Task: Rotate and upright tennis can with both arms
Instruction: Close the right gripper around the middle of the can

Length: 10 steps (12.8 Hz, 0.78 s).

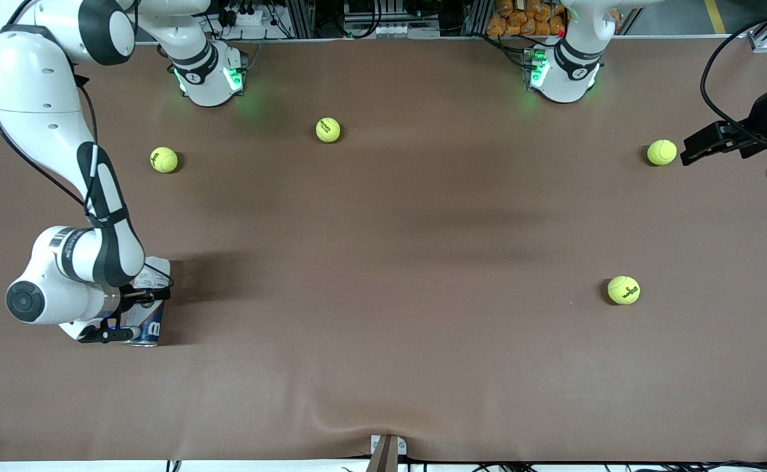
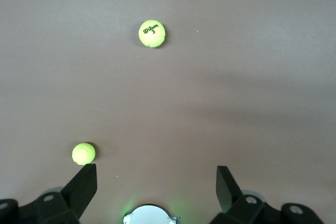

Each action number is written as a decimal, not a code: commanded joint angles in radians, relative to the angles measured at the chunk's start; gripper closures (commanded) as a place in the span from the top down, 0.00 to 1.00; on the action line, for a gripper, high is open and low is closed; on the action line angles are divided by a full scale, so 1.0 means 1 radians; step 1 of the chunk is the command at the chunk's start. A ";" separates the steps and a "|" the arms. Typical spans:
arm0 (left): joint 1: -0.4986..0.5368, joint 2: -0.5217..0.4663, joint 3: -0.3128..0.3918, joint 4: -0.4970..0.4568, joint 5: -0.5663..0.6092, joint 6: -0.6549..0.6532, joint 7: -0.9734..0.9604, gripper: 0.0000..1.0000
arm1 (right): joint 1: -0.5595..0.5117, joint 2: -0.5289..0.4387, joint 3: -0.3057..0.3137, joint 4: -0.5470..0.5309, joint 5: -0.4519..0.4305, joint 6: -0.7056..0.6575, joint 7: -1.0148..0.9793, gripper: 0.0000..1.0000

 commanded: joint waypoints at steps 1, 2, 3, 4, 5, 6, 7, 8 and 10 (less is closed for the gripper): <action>0.015 -0.014 0.000 -0.012 0.013 0.010 -0.003 1.00 | -0.007 0.018 0.002 0.012 0.021 0.006 -0.021 1.00; 0.015 -0.012 0.000 -0.010 0.013 0.010 -0.003 1.00 | -0.005 0.018 0.002 0.012 0.021 0.008 -0.020 1.00; 0.015 -0.014 0.000 -0.010 0.013 0.010 -0.003 1.00 | -0.005 0.018 0.002 0.012 0.024 0.008 -0.018 1.00; 0.015 -0.014 0.000 -0.010 0.013 0.010 -0.003 1.00 | -0.005 0.018 0.002 0.012 0.041 0.017 -0.018 1.00; 0.015 -0.014 0.000 -0.010 0.013 0.010 -0.003 1.00 | -0.005 0.018 0.002 0.012 0.044 0.019 -0.018 0.90; 0.015 -0.012 0.000 -0.010 0.013 0.010 -0.003 1.00 | -0.004 0.018 0.002 0.012 0.044 0.017 -0.020 0.73; 0.015 -0.014 0.000 -0.010 0.013 0.010 -0.003 1.00 | -0.002 0.018 0.002 0.012 0.044 0.017 -0.020 0.62; 0.015 -0.014 0.000 -0.009 0.013 0.010 -0.003 1.00 | 0.000 0.016 0.002 0.013 0.044 0.017 -0.021 0.58; 0.015 -0.014 0.000 -0.009 0.013 0.010 -0.003 1.00 | 0.000 0.007 0.002 0.019 0.042 0.013 -0.023 0.58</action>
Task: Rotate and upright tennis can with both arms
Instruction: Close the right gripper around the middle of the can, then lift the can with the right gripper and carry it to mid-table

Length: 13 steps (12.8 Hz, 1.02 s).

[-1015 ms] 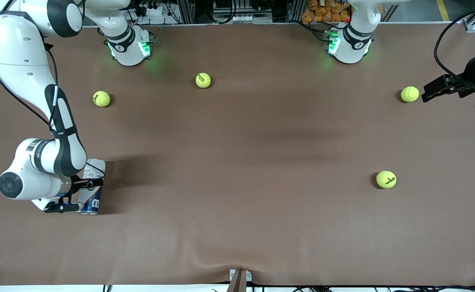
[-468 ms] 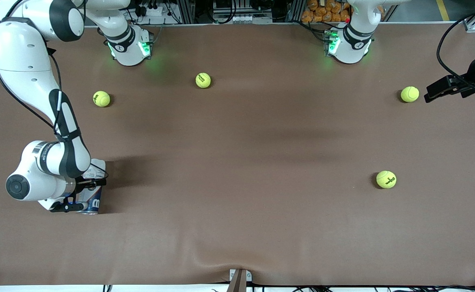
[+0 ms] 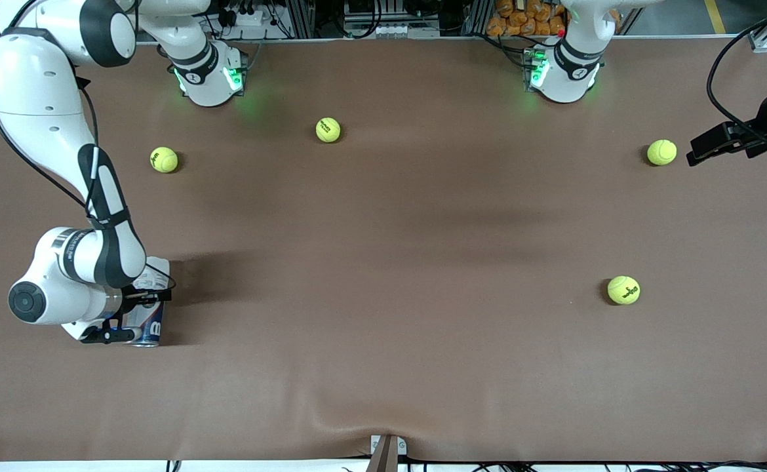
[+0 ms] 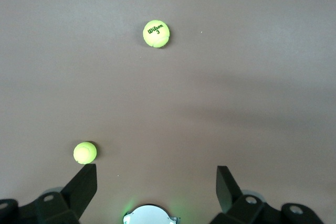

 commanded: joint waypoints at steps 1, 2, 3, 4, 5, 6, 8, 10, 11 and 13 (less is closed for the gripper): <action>0.004 -0.014 -0.005 -0.009 0.013 0.010 -0.003 1.00 | -0.002 -0.006 0.001 0.018 0.021 0.004 -0.025 0.58; 0.006 -0.012 -0.005 -0.009 0.011 0.010 -0.003 1.00 | -0.001 -0.023 0.001 0.018 0.021 0.002 -0.031 0.59; 0.004 -0.012 -0.005 -0.009 0.010 0.011 -0.003 1.00 | -0.001 -0.043 0.001 0.018 0.021 0.001 -0.049 0.60; 0.004 -0.011 -0.005 -0.006 0.008 0.013 -0.003 1.00 | 0.001 -0.066 0.001 0.018 0.021 0.001 -0.066 0.60; 0.007 -0.011 -0.005 -0.007 0.008 0.013 -0.003 1.00 | 0.001 -0.081 0.001 0.019 0.021 -0.007 -0.085 0.62; 0.010 -0.011 -0.003 -0.007 0.008 0.013 -0.003 1.00 | 0.001 -0.100 0.001 0.021 0.021 -0.009 -0.105 0.63; 0.021 -0.011 -0.003 -0.007 0.007 0.013 -0.003 1.00 | 0.010 -0.135 0.003 0.021 0.021 -0.009 -0.137 0.63; 0.022 -0.011 -0.003 -0.007 0.005 0.013 -0.003 1.00 | 0.045 -0.179 0.003 0.021 0.021 -0.009 -0.161 0.63; 0.021 -0.011 -0.003 -0.007 0.007 0.013 -0.003 1.00 | 0.071 -0.192 0.007 0.022 0.021 -0.009 -0.171 0.63; 0.022 -0.009 -0.003 -0.010 0.007 0.013 -0.003 1.00 | 0.145 -0.205 0.015 0.063 0.018 -0.005 -0.209 0.63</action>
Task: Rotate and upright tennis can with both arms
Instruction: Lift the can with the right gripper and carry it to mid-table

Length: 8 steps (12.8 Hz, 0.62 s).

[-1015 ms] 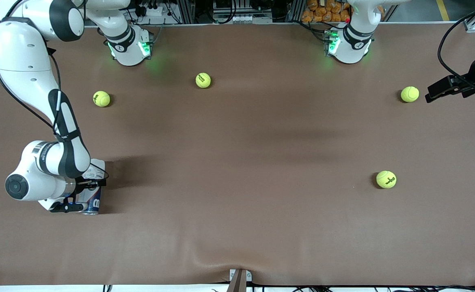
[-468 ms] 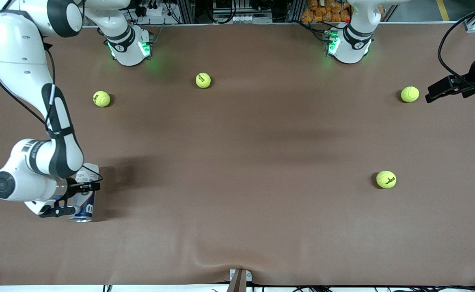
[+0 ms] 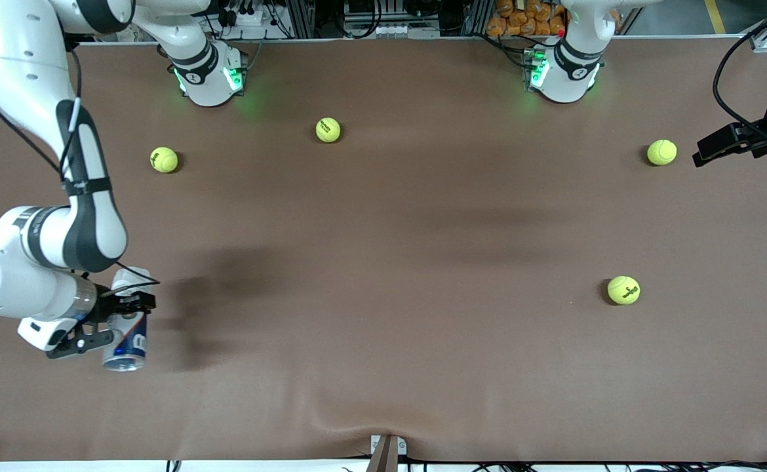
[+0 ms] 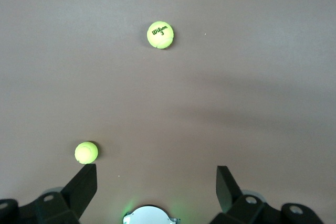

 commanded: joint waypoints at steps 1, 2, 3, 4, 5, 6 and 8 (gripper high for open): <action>0.008 -0.009 -0.004 -0.012 0.008 0.008 -0.003 1.00 | 0.112 -0.029 -0.003 0.048 0.015 -0.003 -0.070 0.63; 0.008 -0.009 -0.004 -0.012 0.011 0.009 -0.003 1.00 | 0.160 -0.029 -0.003 0.062 0.012 -0.003 -0.090 0.63; 0.012 -0.011 -0.004 -0.012 0.013 0.008 -0.003 1.00 | 0.203 -0.030 -0.003 0.063 0.012 0.000 -0.094 0.65; 0.028 -0.011 -0.006 -0.012 0.013 0.006 -0.003 1.00 | 0.241 -0.029 -0.003 0.065 0.012 0.001 -0.095 0.67; 0.031 -0.011 -0.006 -0.012 0.013 0.005 -0.003 1.00 | 0.283 -0.027 -0.003 0.066 0.009 0.003 -0.101 0.67; 0.031 -0.009 -0.006 -0.013 0.011 0.005 -0.004 1.00 | 0.329 -0.026 -0.003 0.072 0.006 0.004 -0.118 0.67; 0.031 -0.008 -0.006 -0.016 0.011 0.005 -0.007 1.00 | 0.410 -0.024 -0.004 0.079 0.005 0.003 -0.140 0.67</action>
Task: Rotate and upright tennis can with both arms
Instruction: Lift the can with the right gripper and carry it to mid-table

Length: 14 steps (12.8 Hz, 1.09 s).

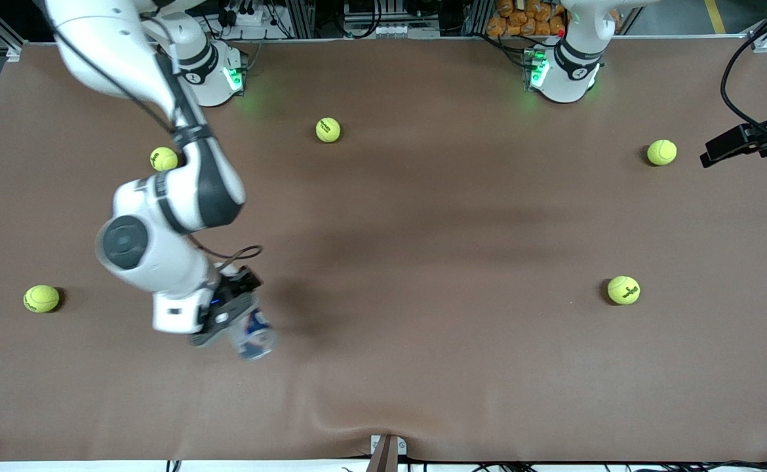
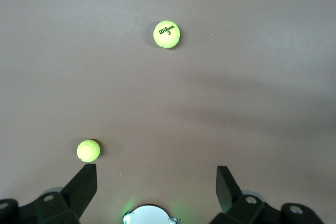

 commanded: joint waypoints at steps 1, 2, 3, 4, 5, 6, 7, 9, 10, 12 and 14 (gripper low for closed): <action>0.006 -0.008 -0.008 -0.013 0.011 0.003 -0.009 1.00 | 0.104 0.000 -0.014 0.011 0.003 -0.001 -0.069 0.67; 0.006 -0.008 -0.008 -0.016 0.010 0.003 -0.013 1.00 | 0.147 0.000 -0.014 0.011 -0.009 0.001 -0.095 0.68; 0.003 -0.006 -0.008 -0.019 0.010 0.003 -0.018 1.00 | 0.190 0.003 -0.014 0.011 -0.021 0.001 -0.106 0.68; 0.003 -0.006 -0.008 -0.022 0.010 0.003 -0.018 1.00 | 0.231 0.007 -0.014 0.011 -0.041 0.005 -0.106 0.68; 0.006 -0.006 -0.008 -0.025 0.010 0.003 -0.020 1.00 | 0.277 0.015 -0.012 0.011 -0.067 0.018 -0.106 0.69; 0.003 -0.006 -0.008 -0.025 0.010 0.003 -0.023 1.00 | 0.323 0.024 -0.014 0.011 -0.093 0.044 -0.106 0.71; 0.006 -0.005 -0.010 -0.025 0.008 0.003 -0.024 1.00 | 0.356 0.032 -0.012 0.011 -0.116 0.065 -0.119 0.71; 0.006 -0.002 -0.008 -0.025 0.007 0.003 -0.023 1.00 | 0.415 0.061 -0.014 0.011 -0.142 0.113 -0.151 0.74; 0.006 0.004 -0.010 -0.025 0.004 0.005 -0.023 1.00 | 0.434 0.078 -0.014 0.011 -0.148 0.151 -0.174 0.77; 0.002 0.011 -0.011 -0.025 0.002 0.005 -0.023 1.00 | 0.449 0.113 -0.014 0.011 -0.168 0.217 -0.250 0.78; 0.003 0.014 -0.011 -0.025 0.001 0.005 -0.023 1.00 | 0.459 0.138 -0.012 0.011 -0.171 0.237 -0.303 0.78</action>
